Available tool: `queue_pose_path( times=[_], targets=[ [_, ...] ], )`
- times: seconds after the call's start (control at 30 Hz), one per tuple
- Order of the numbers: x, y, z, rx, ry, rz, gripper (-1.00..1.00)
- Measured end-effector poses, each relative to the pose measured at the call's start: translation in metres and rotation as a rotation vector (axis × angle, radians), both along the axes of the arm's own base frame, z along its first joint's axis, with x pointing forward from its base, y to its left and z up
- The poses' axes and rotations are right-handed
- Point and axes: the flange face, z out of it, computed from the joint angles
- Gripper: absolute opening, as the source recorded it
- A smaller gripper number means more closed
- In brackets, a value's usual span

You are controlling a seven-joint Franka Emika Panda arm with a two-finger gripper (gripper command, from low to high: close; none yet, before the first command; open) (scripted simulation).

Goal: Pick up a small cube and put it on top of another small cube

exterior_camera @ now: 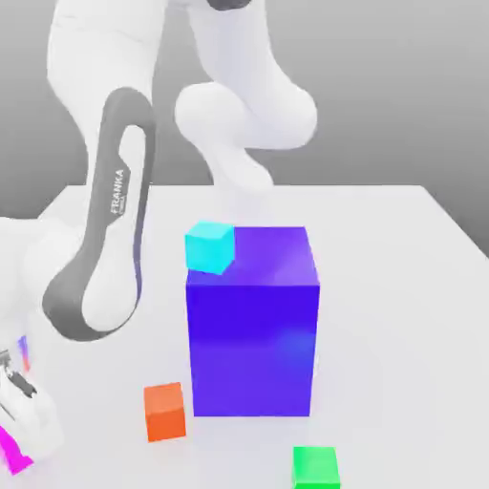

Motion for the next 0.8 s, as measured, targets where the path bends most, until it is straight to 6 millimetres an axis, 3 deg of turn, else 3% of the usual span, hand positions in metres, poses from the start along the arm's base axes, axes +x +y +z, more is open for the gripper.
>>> queue_pose_path(
  times=[0.07,0.27,0.4,0.53,0.6,0.67,0.7,0.8],
  targets=[
    [0.015,0.032,0.011,0.004,0.0,0.139,-1.0],
    [0.053,0.154,0.031,0.011,-0.001,0.66,-1.0],
    [0.061,0.238,0.042,0.01,-0.001,1.008,-1.0],
    [0.054,0.321,0.054,0.006,0.0,1.356,-1.0],
    [0.05,0.353,0.043,0.002,0.001,1.494,-1.0],
    [0.048,0.362,0.018,0.001,0.001,1.532,-1.0],
    [0.048,0.363,0.005,0.0,0.001,1.538,1.0],
    [0.048,0.363,0.005,0.001,0.001,1.538,1.0]
  ],
)
